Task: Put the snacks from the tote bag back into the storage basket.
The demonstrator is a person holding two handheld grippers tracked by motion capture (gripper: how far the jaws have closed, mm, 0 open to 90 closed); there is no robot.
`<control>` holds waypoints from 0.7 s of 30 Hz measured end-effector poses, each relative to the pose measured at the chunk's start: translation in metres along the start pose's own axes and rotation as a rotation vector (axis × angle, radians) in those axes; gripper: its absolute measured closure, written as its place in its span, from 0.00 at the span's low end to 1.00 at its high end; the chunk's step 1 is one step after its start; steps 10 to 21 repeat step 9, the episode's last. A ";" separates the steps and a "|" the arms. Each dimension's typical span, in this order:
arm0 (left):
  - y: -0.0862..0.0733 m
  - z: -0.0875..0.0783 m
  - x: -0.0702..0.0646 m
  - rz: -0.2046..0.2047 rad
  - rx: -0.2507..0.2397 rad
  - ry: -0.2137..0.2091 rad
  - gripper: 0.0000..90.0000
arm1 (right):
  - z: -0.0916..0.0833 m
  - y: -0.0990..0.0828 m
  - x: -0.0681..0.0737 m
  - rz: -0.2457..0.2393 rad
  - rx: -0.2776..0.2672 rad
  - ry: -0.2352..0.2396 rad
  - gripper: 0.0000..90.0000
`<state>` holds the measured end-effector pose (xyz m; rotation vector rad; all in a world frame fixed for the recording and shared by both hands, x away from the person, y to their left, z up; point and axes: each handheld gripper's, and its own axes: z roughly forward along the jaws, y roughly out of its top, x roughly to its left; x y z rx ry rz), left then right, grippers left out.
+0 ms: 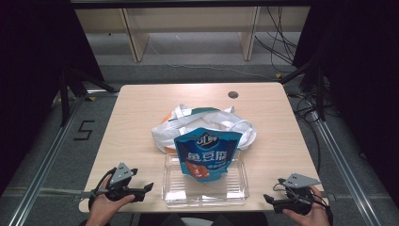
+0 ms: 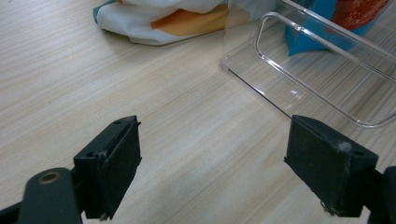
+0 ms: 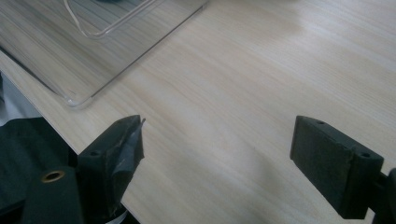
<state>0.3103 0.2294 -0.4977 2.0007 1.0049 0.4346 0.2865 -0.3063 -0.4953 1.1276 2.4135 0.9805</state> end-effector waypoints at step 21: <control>0.000 -0.001 0.001 0.020 0.021 -0.001 0.19 | 0.001 0.000 -0.002 -0.028 0.001 -0.007 0.20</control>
